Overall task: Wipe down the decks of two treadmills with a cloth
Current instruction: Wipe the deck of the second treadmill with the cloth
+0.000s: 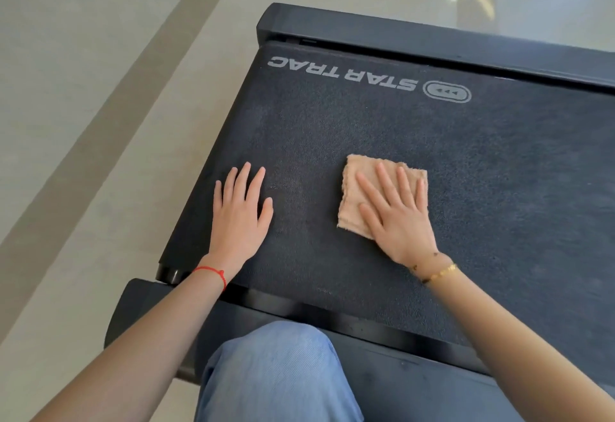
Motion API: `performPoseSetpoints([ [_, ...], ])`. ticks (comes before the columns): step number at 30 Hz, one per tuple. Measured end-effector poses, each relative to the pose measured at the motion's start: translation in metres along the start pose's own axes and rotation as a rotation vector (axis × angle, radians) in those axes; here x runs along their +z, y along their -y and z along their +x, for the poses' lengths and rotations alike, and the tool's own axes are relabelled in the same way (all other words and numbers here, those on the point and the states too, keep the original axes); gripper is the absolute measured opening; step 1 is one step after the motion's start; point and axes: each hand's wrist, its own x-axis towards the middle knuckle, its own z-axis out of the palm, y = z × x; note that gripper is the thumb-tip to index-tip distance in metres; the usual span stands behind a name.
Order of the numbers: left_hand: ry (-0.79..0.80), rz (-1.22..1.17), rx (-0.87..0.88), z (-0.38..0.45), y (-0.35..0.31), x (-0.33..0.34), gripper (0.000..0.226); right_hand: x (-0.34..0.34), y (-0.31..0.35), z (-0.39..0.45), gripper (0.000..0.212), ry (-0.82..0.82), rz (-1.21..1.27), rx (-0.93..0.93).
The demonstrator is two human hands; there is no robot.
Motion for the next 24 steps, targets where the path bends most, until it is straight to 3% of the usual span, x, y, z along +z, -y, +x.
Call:
performPoseSetpoints([
  [4,0.0,-0.006,0.016,-0.022,0.008,-0.005,0.054,-0.001,0.023,0.02,0.057,0.002,0.007,0.102],
  [10,-0.02,-0.032,0.0,-0.045,0.008,-0.004,0.053,0.011,0.071,-0.027,0.056,0.008,-0.014,-0.214],
  [14,-0.04,-0.031,-0.015,-0.051,0.006,-0.002,0.054,0.019,0.06,-0.06,0.055,-0.008,-0.007,-0.307],
  [21,-0.049,-0.022,-0.013,-0.052,0.006,0.0,0.053,0.005,0.031,-0.011,0.057,-0.002,-0.015,0.061],
  [24,-0.063,-0.011,-0.011,-0.053,0.006,0.001,0.053,0.005,0.051,0.001,0.057,0.004,-0.003,0.055],
])
